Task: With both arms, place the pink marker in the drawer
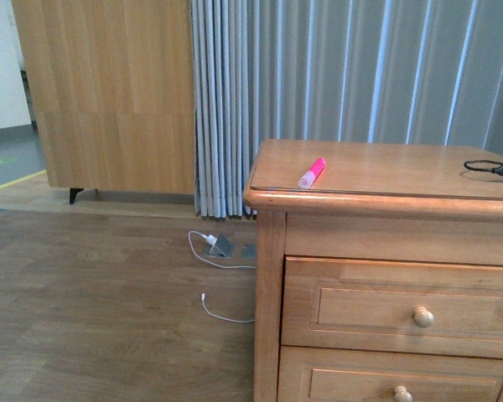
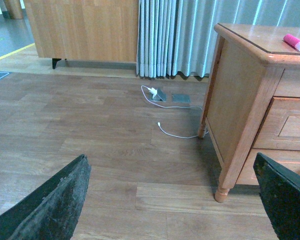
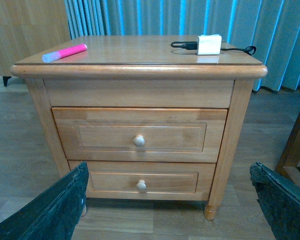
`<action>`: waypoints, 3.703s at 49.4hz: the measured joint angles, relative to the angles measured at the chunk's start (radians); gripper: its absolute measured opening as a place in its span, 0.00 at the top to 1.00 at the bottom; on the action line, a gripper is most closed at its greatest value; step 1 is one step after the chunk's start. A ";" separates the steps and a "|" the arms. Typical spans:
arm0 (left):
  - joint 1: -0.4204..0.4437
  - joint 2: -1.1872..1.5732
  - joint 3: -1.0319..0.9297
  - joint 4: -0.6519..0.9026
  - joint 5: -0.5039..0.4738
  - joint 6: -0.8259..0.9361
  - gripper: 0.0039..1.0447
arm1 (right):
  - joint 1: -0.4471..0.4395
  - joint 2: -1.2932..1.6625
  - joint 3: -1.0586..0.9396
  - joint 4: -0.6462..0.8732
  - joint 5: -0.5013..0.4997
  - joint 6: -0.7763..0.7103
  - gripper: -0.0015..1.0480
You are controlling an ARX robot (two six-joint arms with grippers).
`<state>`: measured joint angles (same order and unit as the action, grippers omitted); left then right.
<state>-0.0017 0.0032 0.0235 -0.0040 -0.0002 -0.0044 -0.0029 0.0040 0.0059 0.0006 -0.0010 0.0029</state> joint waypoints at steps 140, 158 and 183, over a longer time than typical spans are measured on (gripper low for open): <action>0.000 0.000 0.000 0.000 0.000 0.000 0.06 | 0.100 2.264 1.065 0.733 0.130 0.058 0.08; 0.000 0.000 0.000 0.000 0.000 0.000 0.06 | 0.090 2.264 1.035 0.817 0.124 0.056 0.31; 0.000 0.000 0.000 0.000 0.000 0.000 0.06 | 0.090 2.220 1.024 0.732 0.121 0.095 0.79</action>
<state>-0.0017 0.0032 0.0235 -0.0040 0.0002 -0.0044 0.0872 2.2242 1.0298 0.7322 0.1200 0.0975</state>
